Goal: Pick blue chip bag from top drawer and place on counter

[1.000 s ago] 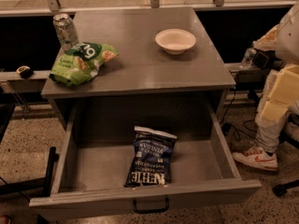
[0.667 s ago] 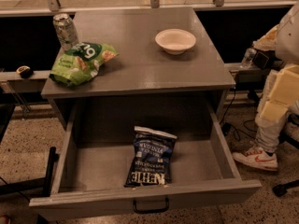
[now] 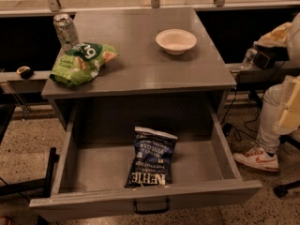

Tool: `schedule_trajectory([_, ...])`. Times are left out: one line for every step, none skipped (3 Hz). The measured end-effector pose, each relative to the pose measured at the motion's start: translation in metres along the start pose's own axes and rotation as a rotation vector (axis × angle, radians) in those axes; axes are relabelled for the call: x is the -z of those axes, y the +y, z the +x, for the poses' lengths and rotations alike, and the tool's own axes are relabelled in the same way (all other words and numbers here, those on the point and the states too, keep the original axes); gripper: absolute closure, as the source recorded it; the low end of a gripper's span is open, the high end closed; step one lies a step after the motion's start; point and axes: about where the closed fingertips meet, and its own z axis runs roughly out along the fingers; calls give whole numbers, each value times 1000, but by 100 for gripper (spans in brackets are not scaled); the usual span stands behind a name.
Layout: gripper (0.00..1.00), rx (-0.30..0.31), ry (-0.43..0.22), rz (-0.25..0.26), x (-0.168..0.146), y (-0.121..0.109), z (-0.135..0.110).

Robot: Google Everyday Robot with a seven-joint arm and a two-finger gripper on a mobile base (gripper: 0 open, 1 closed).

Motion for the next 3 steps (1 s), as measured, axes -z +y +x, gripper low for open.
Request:
schedule_trajectory([0, 75, -12, 5, -1, -1, -3])
schedule_trajectory([0, 20, -172, -37, -42, -8, -26])
schedule_trajectory([0, -52, -358, -99, -105, -9, -69])
